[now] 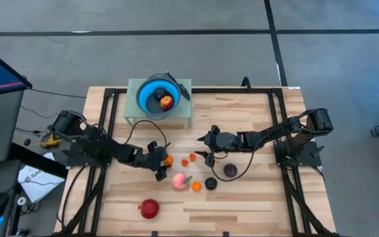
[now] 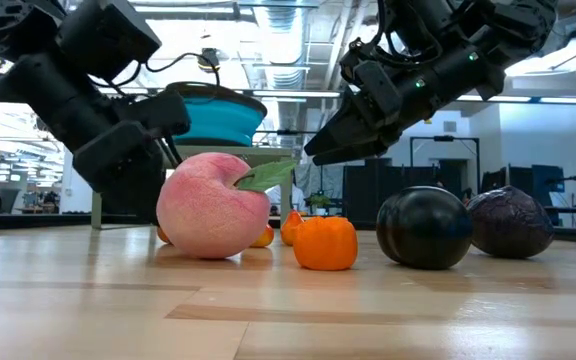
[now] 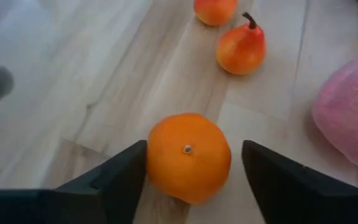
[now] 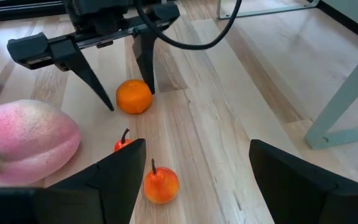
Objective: Pick & Place Fruit
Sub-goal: Put the top orange into the blue strainer bowl on the shelf, then put the red pomegranate into the blue strainer bowl on the shelf
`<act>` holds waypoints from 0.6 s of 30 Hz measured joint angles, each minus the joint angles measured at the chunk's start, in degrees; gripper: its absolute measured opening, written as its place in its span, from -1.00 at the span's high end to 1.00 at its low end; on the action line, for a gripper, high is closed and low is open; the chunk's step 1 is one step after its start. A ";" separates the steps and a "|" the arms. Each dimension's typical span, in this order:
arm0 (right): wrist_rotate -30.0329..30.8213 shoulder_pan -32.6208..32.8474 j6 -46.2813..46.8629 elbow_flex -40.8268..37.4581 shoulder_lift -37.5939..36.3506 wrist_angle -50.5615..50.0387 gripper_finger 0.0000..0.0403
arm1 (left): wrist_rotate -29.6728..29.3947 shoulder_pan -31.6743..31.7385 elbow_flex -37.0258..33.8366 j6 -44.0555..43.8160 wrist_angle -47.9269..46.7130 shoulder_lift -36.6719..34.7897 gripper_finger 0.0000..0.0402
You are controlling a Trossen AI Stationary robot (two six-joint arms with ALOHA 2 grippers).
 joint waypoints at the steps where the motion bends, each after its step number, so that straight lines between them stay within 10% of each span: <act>1: 0.00 0.01 0.00 0.00 0.00 0.02 -0.39 | 1.12 0.56 0.00 0.01 -0.03 -0.01 -0.38; 8: -0.04 0.01 0.00 0.00 -0.02 0.13 -0.39 | 6.22 1.39 -0.02 3.41 -4.26 -11.18 -0.66; 18: 0.08 -0.10 -0.04 0.00 -0.04 0.73 -0.39 | 8.51 -11.59 6.31 0.57 -22.47 -29.54 -0.58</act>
